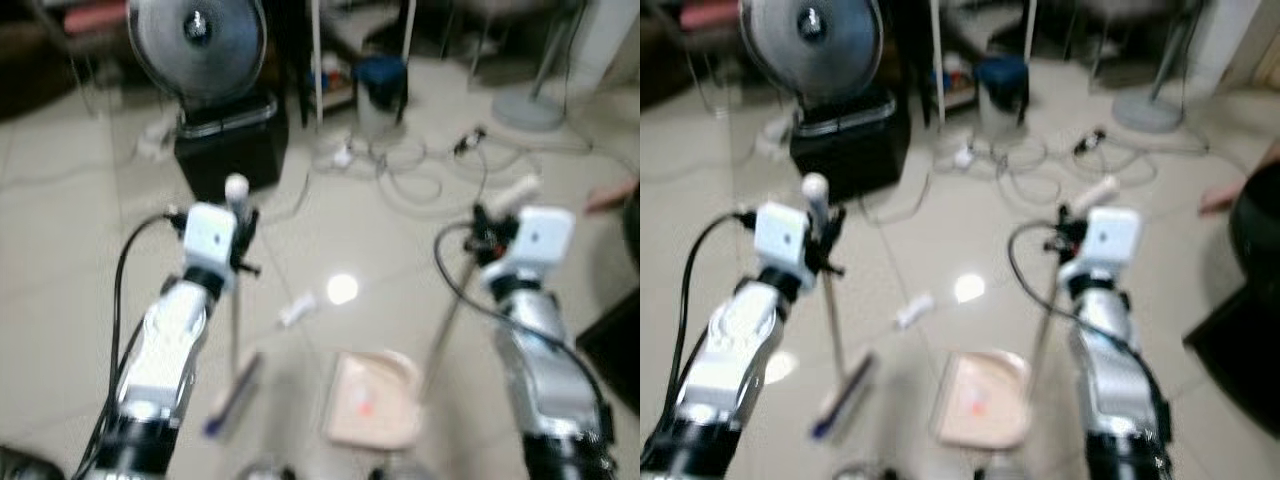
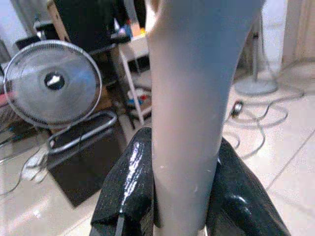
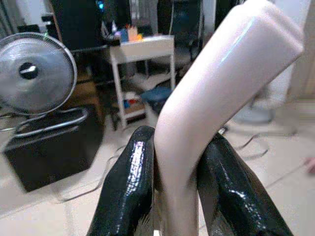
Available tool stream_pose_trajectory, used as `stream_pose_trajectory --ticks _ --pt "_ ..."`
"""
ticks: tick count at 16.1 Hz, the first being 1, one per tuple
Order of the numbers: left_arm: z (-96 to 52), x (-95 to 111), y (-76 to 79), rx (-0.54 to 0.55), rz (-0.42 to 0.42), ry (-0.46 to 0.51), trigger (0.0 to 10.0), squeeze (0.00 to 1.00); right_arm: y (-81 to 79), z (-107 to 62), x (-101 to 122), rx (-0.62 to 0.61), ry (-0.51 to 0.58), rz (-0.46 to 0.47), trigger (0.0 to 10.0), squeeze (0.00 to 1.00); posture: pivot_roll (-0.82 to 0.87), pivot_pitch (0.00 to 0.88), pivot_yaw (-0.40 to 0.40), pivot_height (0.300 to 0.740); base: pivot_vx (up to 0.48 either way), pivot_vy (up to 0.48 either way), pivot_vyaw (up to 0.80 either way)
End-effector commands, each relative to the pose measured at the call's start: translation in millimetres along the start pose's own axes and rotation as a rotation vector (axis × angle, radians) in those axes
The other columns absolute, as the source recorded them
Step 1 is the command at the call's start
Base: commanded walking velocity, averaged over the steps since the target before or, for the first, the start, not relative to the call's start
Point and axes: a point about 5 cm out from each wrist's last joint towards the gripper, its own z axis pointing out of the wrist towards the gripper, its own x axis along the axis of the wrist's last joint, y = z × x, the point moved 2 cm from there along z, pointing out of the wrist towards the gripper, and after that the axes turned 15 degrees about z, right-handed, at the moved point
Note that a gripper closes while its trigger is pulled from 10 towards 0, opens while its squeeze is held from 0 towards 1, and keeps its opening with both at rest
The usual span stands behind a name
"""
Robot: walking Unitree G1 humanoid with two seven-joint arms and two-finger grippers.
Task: Sweep floor
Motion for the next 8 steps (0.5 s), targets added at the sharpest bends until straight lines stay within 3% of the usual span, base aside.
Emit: stream_pose_trajectory --ticks 1,8 --pt "-1.3 -1.2 -13.3 0.042 0.044 -0.005 10.0 0.0 -13.3 2.3 7.8 0.042 0.046 0.025 10.0 0.0 0.0 0.097 0.034 0.74 0.435 0.0 0.0" --pt "0.9 -3.3 -13.7 0.044 0.044 -0.008 10.0 0.0 -15.1 1.7 7.3 0.05 0.052 -0.008 10.0 0.0 0.0 0.095 0.054 0.74 0.437 0.0 0.0"
